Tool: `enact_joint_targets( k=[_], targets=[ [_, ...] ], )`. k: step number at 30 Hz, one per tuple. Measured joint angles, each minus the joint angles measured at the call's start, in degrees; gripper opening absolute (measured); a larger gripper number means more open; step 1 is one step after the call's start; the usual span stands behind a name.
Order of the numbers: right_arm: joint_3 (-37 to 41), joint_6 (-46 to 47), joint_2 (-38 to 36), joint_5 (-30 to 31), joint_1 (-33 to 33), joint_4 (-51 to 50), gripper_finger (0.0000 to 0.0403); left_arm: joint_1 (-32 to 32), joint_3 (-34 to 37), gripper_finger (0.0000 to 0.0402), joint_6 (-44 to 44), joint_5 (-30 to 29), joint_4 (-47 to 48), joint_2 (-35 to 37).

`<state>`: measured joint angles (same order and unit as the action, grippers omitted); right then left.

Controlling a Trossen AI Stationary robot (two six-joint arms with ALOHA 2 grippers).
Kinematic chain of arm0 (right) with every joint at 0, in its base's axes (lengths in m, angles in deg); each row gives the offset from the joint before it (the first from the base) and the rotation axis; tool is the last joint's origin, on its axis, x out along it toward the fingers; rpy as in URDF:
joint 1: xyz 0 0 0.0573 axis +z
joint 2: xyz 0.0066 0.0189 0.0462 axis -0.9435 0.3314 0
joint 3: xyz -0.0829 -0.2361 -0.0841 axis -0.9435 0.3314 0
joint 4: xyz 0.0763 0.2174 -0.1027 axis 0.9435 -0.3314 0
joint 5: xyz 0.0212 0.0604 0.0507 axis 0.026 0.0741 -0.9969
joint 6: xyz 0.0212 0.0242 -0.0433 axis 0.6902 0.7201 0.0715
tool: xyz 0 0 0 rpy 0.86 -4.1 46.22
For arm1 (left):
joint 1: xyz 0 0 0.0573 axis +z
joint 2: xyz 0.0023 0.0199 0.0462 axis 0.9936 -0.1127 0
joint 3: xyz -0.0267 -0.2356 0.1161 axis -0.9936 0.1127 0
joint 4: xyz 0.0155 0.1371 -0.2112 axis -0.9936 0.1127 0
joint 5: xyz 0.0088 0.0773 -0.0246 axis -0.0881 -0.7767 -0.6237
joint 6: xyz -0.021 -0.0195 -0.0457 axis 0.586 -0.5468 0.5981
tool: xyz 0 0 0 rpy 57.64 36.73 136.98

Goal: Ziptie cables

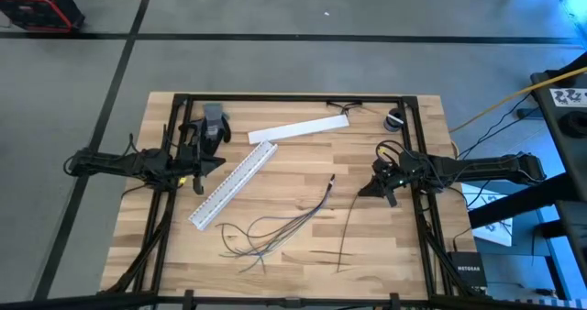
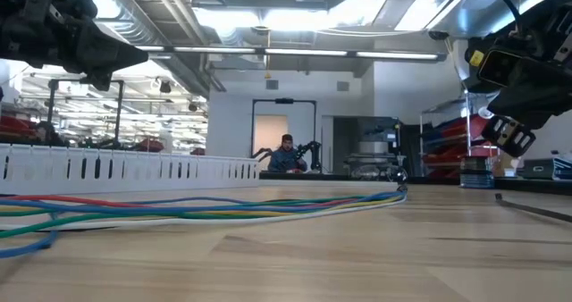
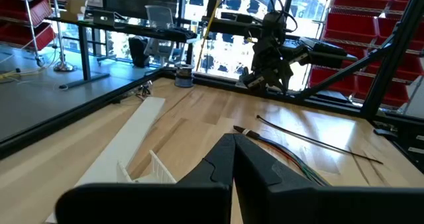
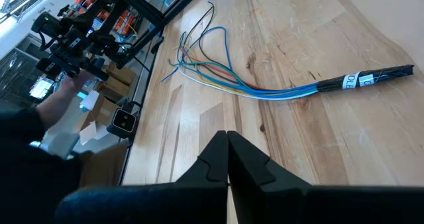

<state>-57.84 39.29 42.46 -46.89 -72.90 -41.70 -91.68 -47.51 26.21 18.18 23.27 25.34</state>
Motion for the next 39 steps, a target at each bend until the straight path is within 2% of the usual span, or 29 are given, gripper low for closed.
enact_joint_targets(
  k=[14, 17, 22, 26, 29, 32, 36, 39],
  targets=[
    [0.01, -0.12, 0.00, 0.07, 0.00, 0.02, 0.0003, 0.00, 0.02, 0.0000, 0.45, -0.01, -0.42, 0.00],
    [0.04, -1.23, 0.00, 2.47, 0.01, 0.02, 0.0003, 0.01, 0.11, 0.0000, 2.39, -0.06, -1.12, -0.01],
    [0.10, 0.55, -0.01, 5.10, 0.01, 0.00, 0.0003, 0.13, 0.13, 0.0000, -0.60, -1.26, -5.99, -0.03],
    [0.12, 0.07, -0.01, 11.34, 0.01, 0.35, 0.0003, 0.12, 0.11, 0.0000, -0.19, -1.24, -8.98, -1.64],
    [0.12, -3.71, -0.01, 15.39, -0.01, 1.49, 0.0003, 0.12, -0.19, 0.0000, 0.37, -1.27, -12.02, -5.83],
    [-0.04, -6.87, -0.01, 15.45, -0.01, 3.49, 0.0003, 0.12, -3.61, 0.0000, 0.00, -1.30, -13.79, -12.77],
    [-4.73, -9.89, -0.03, 10.16, 0.03, 1.82, 0.0003, 0.12, -10.42, 0.0000, -1.57, -1.89, -13.76, -25.51],
    [-10.38, -13.43, -0.01, 8.83, 0.05, -5.93, 0.0003, -0.04, -15.94, 0.0000, -1.91, -1.95, -13.86, -35.99]
  ],
)
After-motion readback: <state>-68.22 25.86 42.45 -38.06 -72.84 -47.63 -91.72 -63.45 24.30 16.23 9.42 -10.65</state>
